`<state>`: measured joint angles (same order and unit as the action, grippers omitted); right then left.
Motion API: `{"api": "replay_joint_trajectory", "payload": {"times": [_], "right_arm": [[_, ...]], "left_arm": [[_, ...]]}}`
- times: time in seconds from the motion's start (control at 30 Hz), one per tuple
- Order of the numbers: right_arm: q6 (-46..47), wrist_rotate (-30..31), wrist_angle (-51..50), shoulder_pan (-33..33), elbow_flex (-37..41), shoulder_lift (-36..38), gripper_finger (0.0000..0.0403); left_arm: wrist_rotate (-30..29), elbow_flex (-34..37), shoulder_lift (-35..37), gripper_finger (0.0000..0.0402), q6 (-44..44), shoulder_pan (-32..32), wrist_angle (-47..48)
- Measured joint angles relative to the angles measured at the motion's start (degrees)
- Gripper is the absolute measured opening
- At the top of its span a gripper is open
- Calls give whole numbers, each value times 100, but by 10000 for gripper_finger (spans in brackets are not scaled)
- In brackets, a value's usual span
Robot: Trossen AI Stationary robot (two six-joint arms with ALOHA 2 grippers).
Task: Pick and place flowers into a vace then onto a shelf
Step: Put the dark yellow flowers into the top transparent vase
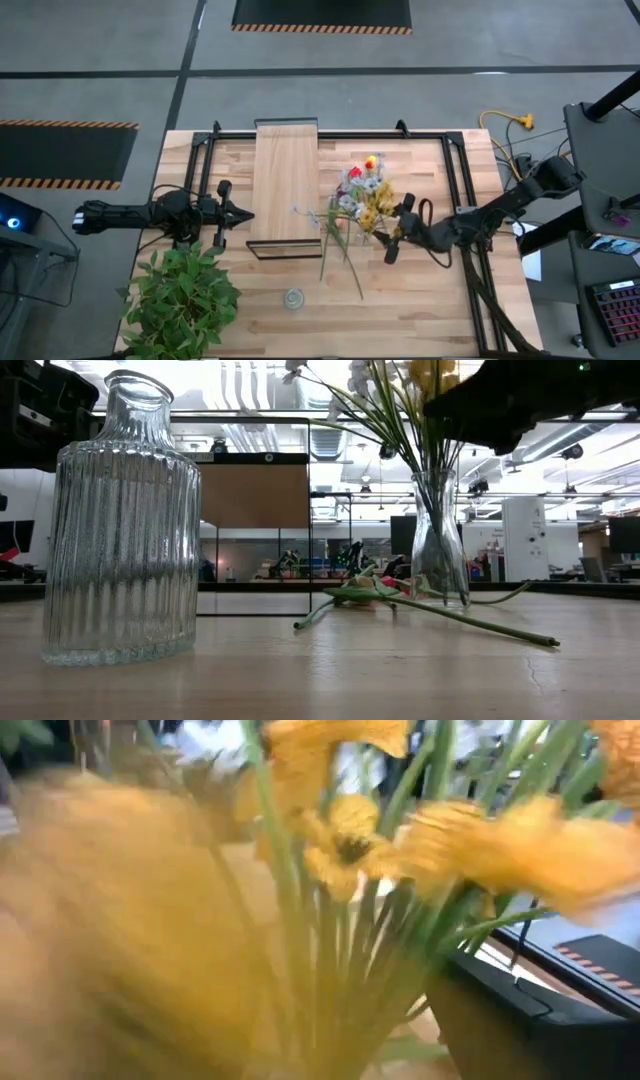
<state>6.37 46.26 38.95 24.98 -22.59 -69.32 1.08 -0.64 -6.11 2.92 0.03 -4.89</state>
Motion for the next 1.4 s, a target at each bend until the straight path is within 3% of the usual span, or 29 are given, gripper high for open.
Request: {"api": "replay_joint_trajectory", "payload": {"times": [0.37, 0.67, 0.87, 1.2, 1.4], "right_arm": [[688, 4, -2478, 41, -898, 62, 292], [2216, -165, -5314, 54, -2009, 101, 334], [2371, -757, -5944, 128, -2481, 107, 347], [3773, -772, -8160, 419, -3259, 107, 347], [4388, -794, -8680, 678, -3533, 109, 347]], "left_arm": [[0, 0, 0, 0, 0, 0, 4], [0, 0, 0, 0, 0, 0, 146], [0, 0, 0, 0, 0, 0, 149], [0, 0, 0, 0, 0, 0, 176], [0, 0, 0, 0, -1, 0, 176]]}}
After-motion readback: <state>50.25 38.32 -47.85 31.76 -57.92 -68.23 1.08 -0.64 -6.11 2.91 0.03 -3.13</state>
